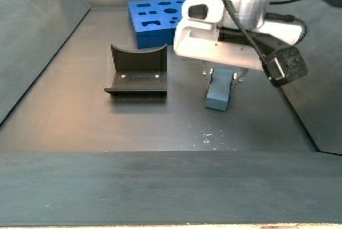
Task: Pick up the rectangle object. Move up. Place the rectangle object on the fixture. Regrasp the rectangle object. Move to above the board. Insert the rectangle object.
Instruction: Move up, then place the rectangle object on the fixture.
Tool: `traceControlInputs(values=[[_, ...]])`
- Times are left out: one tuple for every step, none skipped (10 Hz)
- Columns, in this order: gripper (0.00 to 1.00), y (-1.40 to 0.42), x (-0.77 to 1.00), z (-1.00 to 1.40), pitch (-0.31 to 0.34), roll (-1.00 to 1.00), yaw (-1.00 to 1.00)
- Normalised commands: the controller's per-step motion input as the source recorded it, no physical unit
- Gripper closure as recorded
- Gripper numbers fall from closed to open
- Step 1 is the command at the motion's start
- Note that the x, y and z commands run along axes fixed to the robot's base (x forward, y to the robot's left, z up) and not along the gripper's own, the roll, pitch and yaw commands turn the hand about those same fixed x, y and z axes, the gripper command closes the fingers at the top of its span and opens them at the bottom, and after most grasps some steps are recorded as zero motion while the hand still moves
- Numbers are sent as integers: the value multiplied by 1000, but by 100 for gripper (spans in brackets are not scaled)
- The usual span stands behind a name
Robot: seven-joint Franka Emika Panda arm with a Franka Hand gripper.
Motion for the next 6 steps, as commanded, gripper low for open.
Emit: traceControlInputs(values=[[100, -39, 9, 388, 86, -2, -30], [100, -23, 4, 266, 116, 14, -29], [100, -15, 0, 182, 116, 28, -28], [100, 0, 0, 1000, 0, 0, 0], [100, 3, -9, 1000, 23, 3, 5], [100, 4, -18, 1000, 39, 11, 0]])
